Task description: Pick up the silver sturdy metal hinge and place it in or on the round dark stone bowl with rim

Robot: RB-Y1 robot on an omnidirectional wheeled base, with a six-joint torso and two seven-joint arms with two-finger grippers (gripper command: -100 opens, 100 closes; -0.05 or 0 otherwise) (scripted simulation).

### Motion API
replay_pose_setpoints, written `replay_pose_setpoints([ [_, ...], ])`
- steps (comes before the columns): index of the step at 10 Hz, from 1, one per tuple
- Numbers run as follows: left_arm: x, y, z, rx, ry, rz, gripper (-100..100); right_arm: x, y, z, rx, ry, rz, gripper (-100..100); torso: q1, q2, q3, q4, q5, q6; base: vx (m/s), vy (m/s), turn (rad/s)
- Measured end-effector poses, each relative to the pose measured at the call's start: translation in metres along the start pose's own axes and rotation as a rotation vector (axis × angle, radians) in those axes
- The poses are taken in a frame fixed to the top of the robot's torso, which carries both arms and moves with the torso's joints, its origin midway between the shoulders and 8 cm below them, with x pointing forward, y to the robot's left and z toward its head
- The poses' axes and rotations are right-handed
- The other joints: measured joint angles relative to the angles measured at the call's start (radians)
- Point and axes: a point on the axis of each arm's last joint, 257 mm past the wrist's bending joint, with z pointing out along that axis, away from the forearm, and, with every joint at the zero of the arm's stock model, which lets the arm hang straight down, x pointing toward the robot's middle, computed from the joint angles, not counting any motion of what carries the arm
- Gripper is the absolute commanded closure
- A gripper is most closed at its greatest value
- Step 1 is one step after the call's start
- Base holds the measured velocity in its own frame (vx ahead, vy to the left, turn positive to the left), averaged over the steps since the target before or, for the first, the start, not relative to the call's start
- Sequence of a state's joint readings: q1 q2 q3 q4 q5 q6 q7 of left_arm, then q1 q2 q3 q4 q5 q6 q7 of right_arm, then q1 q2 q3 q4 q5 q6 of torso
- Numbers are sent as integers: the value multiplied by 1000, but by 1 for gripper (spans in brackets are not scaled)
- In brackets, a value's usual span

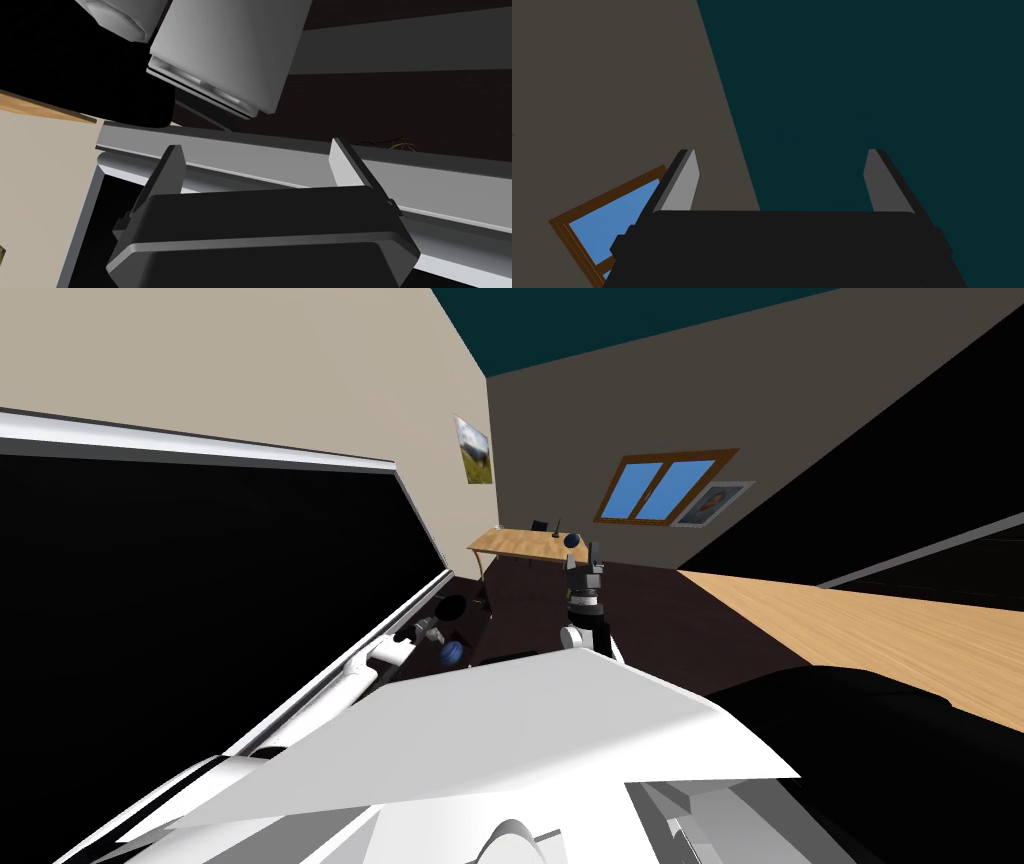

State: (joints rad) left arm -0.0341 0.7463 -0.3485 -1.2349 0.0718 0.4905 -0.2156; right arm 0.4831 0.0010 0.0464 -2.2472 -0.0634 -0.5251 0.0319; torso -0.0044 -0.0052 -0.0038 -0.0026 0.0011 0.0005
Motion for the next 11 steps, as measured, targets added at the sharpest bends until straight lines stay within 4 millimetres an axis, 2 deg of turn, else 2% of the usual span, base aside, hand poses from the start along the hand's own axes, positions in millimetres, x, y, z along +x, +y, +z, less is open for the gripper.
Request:
replay_pose_setpoints([
  [11,-4,54,-17,-212,143,-122,-100,0,0,0,0,0,0,0,3,-2,-1,0,1,0,55,9,1],
])
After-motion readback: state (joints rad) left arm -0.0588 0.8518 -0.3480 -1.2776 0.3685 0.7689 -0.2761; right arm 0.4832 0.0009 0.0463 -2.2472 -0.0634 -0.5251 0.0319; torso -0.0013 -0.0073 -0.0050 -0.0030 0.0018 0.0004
